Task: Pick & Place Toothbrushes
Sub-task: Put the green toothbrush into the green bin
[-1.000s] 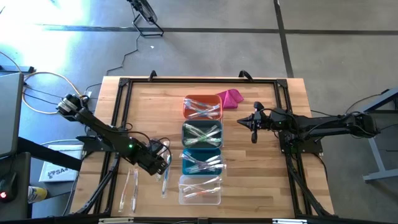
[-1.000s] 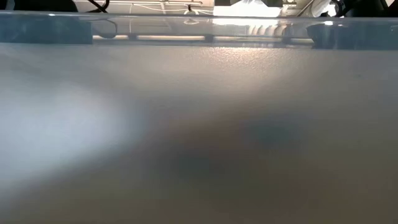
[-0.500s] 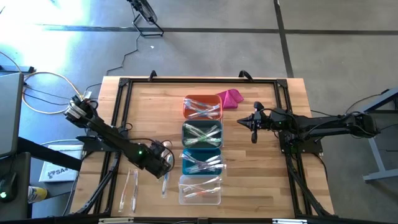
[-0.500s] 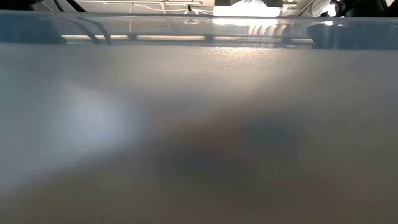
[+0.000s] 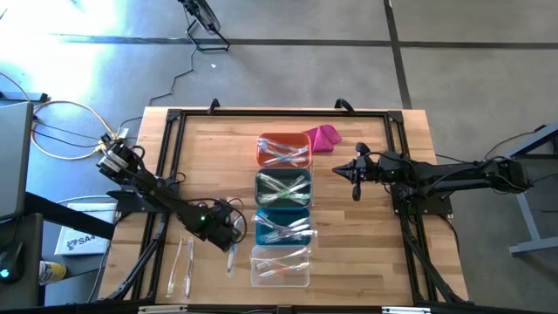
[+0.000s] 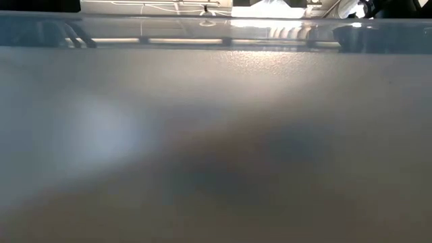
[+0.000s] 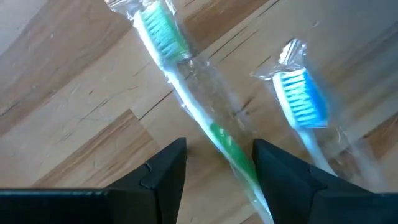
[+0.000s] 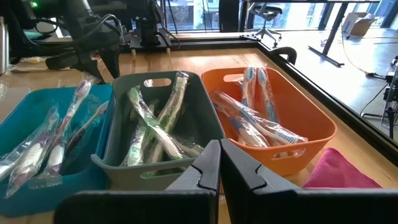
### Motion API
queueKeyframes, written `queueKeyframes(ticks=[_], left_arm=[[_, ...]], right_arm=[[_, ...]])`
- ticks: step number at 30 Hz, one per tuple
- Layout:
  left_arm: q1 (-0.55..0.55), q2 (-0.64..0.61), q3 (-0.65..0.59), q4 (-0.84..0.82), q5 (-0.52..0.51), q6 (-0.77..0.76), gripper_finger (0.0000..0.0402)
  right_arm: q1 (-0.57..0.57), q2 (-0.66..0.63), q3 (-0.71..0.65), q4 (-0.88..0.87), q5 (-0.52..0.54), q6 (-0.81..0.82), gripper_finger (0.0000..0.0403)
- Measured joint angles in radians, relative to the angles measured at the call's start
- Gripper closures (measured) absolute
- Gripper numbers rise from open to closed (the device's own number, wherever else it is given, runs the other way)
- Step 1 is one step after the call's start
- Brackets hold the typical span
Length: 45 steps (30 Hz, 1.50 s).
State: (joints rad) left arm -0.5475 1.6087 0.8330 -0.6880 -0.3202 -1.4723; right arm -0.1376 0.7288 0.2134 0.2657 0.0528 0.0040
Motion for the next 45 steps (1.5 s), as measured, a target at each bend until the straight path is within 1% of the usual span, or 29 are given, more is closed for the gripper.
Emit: queueKeyframes(ticks=[8,11,20,31,33,38,42,45], left_arm=[[0.032,0.009,0.001,0.003,0.048,0.008,0.0220],[0.032,0.007,0.001,0.004,0.056,0.009,0.0227],[0.033,0.008,0.000,0.003,0.056,0.009,0.0312],[0.033,-0.040,-0.006,-0.028,0.082,0.019,0.0388],[0.032,-0.058,-0.006,-0.032,0.082,0.032,0.0393],[0.032,-0.110,-0.005,-0.081,0.081,0.028,0.0384],[0.031,-0.168,-0.005,-0.151,0.078,0.028,0.0386],[0.031,-0.215,-0.004,-0.216,0.046,0.028,0.0389]], right_arm=[[0.000,0.000,0.000,0.000,0.000,0.000,0.0398],[0.000,0.000,0.000,0.000,0.000,0.000,0.0398],[0.000,0.000,0.000,0.000,0.000,0.000,0.0398],[0.000,0.000,0.000,0.000,0.000,0.000,0.0398],[0.000,0.000,0.000,0.000,0.000,0.000,0.0398],[0.000,0.000,0.000,0.000,0.000,0.000,0.0398],[0.000,0.000,0.000,0.000,0.000,0.000,0.0398],[0.000,0.000,0.000,0.000,0.000,0.000,0.0398]])
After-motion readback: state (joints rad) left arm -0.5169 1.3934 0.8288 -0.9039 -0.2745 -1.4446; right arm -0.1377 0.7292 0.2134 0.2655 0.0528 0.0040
